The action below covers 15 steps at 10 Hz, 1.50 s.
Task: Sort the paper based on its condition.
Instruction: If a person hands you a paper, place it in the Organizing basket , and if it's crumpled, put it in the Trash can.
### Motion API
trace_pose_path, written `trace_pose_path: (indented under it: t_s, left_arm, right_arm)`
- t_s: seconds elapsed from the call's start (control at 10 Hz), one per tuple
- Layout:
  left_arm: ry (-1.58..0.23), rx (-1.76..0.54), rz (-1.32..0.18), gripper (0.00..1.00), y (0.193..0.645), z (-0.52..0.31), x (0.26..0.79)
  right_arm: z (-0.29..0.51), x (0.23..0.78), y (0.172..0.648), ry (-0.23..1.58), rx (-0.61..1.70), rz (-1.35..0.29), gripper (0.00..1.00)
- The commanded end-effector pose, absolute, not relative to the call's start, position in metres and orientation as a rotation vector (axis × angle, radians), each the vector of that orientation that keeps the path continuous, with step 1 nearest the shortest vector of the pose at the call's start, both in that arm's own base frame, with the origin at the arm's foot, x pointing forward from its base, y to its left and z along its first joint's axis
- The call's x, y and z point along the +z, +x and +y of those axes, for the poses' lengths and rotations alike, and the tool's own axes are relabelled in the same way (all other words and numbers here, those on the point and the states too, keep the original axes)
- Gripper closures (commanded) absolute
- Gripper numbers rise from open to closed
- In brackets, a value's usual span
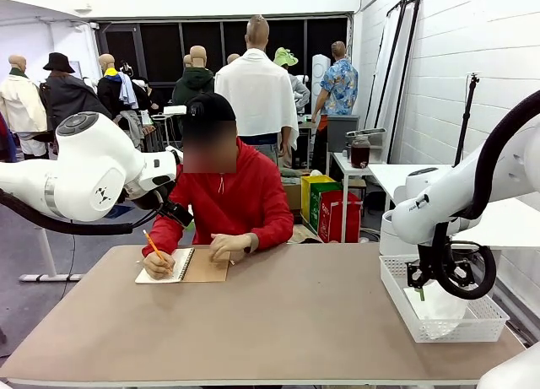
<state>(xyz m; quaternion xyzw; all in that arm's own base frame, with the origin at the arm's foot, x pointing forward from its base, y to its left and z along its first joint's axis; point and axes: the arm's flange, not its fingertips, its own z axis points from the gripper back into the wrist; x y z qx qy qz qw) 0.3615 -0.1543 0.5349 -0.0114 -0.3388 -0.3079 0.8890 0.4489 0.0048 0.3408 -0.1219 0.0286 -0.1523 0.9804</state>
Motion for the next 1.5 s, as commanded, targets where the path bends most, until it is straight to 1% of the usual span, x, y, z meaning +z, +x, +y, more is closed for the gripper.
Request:
trace_pose_path:
  t_s: [0.0, 0.5, 0.6, 0.7, 1.0, 1.4]
  left_arm:
    - [-0.024, -0.638, -0.701, 0.0, 0.362, -0.153, 0.535]
    - [-0.024, -0.638, -0.701, 0.0, 0.362, -0.153, 0.535]
    - [-0.024, -0.638, -0.701, 0.0, 0.362, -0.153, 0.535]
    - [-0.024, -0.638, -0.701, 0.0, 0.362, -0.153, 0.535]
    - [-0.024, -0.638, -0.701, 0.0, 0.362, -0.153, 0.535]
    - [-0.024, -0.638, -0.701, 0.0, 0.362, -0.153, 0.535]
  right_arm:
    - [0.004, 0.342, 0.448, -0.245, -0.302, 0.055, 0.0]
    - [0.005, 0.341, 0.449, -0.245, -0.307, 0.058, 0.0]
    - [0.008, 0.356, 0.45, -0.27, -0.302, 0.027, 0.0]
    - [0.014, 0.37, 0.449, -0.334, -0.307, -0.01, 0.0]
    - [0.033, 0.396, 0.445, -0.467, -0.31, -0.074, 0.0]
    - [0.041, 0.425, 0.432, -0.453, -0.321, -0.123, 0.0]
